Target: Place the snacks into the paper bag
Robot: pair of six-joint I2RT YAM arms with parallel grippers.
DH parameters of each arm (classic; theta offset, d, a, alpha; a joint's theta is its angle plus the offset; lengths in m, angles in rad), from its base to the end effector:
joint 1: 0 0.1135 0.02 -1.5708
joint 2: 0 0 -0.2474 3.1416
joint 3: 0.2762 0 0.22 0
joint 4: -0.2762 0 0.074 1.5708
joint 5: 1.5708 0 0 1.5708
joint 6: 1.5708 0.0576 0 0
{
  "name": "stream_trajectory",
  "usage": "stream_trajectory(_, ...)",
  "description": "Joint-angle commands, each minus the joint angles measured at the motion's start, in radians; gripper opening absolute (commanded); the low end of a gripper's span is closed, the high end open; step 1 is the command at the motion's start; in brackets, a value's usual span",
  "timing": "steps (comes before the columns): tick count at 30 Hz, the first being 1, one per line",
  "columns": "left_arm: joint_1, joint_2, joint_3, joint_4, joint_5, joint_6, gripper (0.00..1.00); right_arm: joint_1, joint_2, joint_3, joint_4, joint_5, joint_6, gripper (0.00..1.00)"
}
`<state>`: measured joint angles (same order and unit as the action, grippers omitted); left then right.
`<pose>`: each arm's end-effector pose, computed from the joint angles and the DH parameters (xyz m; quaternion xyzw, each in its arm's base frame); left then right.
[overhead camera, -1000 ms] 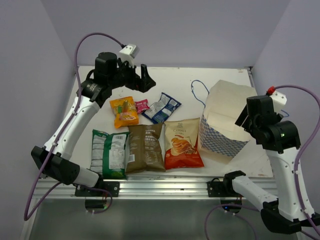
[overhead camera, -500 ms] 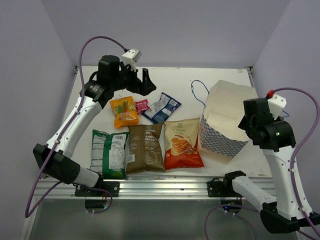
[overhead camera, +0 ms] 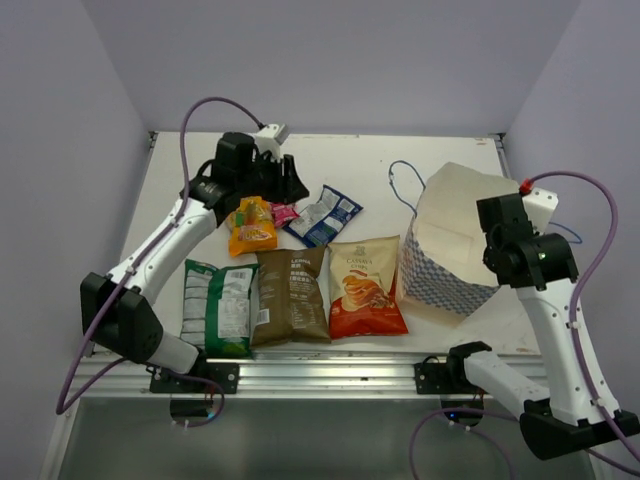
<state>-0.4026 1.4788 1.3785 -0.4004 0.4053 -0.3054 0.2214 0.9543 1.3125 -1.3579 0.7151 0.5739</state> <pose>0.2903 -0.1483 0.3374 0.1434 0.8367 -0.3355 0.4085 0.1231 -0.0110 0.3469 0.2547 0.8676 -0.2074 0.3733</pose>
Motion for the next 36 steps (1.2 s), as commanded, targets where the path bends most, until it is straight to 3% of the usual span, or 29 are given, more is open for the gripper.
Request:
stream_trajectory(1, -0.041, -0.031, -0.117, 0.112, -0.037, -0.104, 0.51, -0.004, 0.014, -0.010, -0.041, -0.005, -0.028, 0.00)
stream_trajectory(2, -0.063, -0.035, -0.180, 0.138, -0.042, -0.150, 0.65, -0.004, 0.014, -0.009, -0.038, -0.006, -0.026, 0.00)
stream_trajectory(8, -0.188, 0.023, -0.298, 0.229, -0.046, -0.268, 0.84, -0.004, 0.015, 0.001, -0.033, -0.017, -0.035, 0.00)
stream_trajectory(12, -0.271, 0.058, -0.338, 0.345, -0.023, -0.313, 0.86, -0.004, 0.008, -0.002, -0.029, -0.026, -0.043, 0.00)
stream_trajectory(16, -0.321, 0.133, -0.315, 0.357, -0.028, -0.325, 0.86, -0.004, 0.001, -0.009, -0.027, -0.037, -0.049, 0.00)
stream_trajectory(36, -0.449, 0.370, -0.196, -0.018, -0.328, -0.359, 0.82, -0.004, -0.028, 0.017, -0.061, -0.051, -0.060, 0.00)
